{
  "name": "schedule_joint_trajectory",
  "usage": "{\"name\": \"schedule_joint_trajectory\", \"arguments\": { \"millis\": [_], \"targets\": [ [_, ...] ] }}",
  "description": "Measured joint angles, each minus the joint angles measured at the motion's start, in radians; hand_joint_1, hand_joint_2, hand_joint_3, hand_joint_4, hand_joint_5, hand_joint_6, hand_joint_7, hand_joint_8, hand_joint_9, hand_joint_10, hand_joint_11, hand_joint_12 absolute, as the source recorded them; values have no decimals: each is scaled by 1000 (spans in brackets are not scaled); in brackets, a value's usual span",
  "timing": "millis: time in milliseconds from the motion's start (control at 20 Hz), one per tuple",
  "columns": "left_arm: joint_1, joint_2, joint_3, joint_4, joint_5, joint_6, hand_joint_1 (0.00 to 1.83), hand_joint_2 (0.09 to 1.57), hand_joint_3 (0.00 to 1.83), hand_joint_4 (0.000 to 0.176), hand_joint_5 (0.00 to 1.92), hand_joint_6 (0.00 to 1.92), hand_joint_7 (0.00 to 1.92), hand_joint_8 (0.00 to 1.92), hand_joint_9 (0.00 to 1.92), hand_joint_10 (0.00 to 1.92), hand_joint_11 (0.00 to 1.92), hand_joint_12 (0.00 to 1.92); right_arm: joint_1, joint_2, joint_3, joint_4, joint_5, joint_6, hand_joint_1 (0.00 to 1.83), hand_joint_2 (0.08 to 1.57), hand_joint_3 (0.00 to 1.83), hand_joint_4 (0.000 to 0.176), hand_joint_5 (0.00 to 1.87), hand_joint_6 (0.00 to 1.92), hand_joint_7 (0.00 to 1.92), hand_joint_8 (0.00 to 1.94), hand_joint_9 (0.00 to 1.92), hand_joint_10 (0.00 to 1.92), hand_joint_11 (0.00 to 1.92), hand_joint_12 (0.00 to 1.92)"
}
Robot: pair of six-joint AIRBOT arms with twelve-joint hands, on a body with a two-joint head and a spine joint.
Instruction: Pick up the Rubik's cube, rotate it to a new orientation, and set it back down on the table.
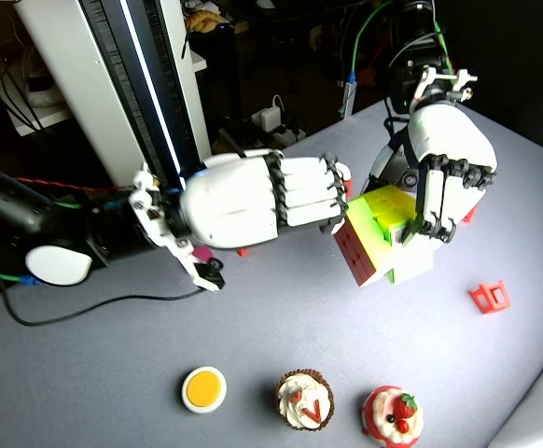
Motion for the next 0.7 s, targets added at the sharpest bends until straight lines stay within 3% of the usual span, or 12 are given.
{"name": "schedule_joint_trajectory", "arguments": {
  "millis": [50, 100, 150, 200, 250, 350, 400, 500, 550, 600, 650, 700],
  "targets": [
    [2, -6, 6, -5, 9, -2, 1393, 730, 1153, 0, 992, 1921, 893, 1921, 1235, 1921, 1313, 1921, 0, 16, -4, 23, 7, -1, 0, 1307, 0, 0, 166, 395, 73, 665, 0, 989, 0, 1412],
    [6, -13, 13, -8, 18, -5, 1500, 754, 951, 0, 1054, 1921, 1131, 1921, 1312, 1921, 1380, 1921, 2, 34, -11, 50, 20, -1, 0, 1334, 0, 0, 253, 198, 180, 432, 2, 901, 0, 1314],
    [8, -16, 16, -12, 20, -5, 1592, 470, 1476, 0, 1089, 1921, 1079, 1775, 1116, 1921, 1420, 1921, 3, 39, -13, 56, 27, 0, 0, 1342, 0, 0, 338, 88, 268, 244, 40, 870, 0, 1284],
    [14, -31, 28, -17, 34, -9, 1440, 554, 1481, 0, 1145, 1921, 974, 1892, 1267, 1921, 1396, 1921, 4, 48, -21, 64, 43, 0, 0, 1342, 0, 0, 372, 46, 334, 174, 77, 868, 0, 1328],
    [16, -41, 36, -17, 50, -9, 1226, 620, 1456, 0, 906, 1896, 970, 1915, 1222, 1921, 1297, 1921, 4, 51, -23, 67, 55, 0, 0, 1337, 0, 0, 401, 21, 393, 128, 104, 844, 0, 1317],
    [24, -58, 56, -27, 87, -14, 1195, 842, 971, 0, 704, 1556, 811, 1905, 1027, 1921, 1076, 1921, 4, 51, -23, 70, 66, 0, 0, 1325, 0, 0, 415, 8, 425, 76, 127, 820, 0, 1380],
    [26, -64, 66, -29, 105, -14, 1173, 747, 1212, 0, 739, 1774, 880, 1917, 1105, 1921, 1157, 1921, 4, 53, -23, 74, 66, 0, 0, 1327, 0, 0, 433, 9, 454, 71, 139, 854, 0, 1430],
    [32, -79, 89, -53, 121, -26, 1150, 734, 1276, 0, 747, 1873, 875, 1921, 1102, 1921, 1166, 1921, 4, 55, -23, 83, 66, 0, 0, 1327, 0, 0, 448, 6, 489, 71, 116, 994, 0, 1537],
    [32, -81, 96, -59, 128, -27, 1301, 765, 1181, 0, 826, 1911, 783, 1921, 1078, 1921, 1164, 1921, 4, 55, -23, 85, 66, 0, 0, 1324, 0, 0, 462, 11, 504, 76, 126, 1006, 0, 1536],
    [37, -85, 101, -66, 129, -28, 1368, 886, 711, 0, 800, 1919, 855, 1921, 1006, 1921, 1096, 1921, 4, 55, -23, 84, 66, 0, 0, 1319, 0, 0, 464, 9, 486, 63, 117, 973, 0, 1479],
    [42, -86, 102, -83, 128, -30, 1379, 997, 440, 0, 785, 1921, 876, 1921, 980, 1921, 1072, 1921, 4, 55, -23, 84, 66, 0, 0, 1318, 0, 0, 464, 9, 482, 60, 116, 965, 0, 1467],
    [44, -86, 103, -85, 128, -30, 1156, 1064, 540, 0, 573, 1793, 736, 1742, 858, 1921, 939, 1921, 4, 56, -23, 85, 66, 0, 0, 1323, 0, 0, 475, 11, 508, 71, 129, 984, 0, 1504]
  ]
}}
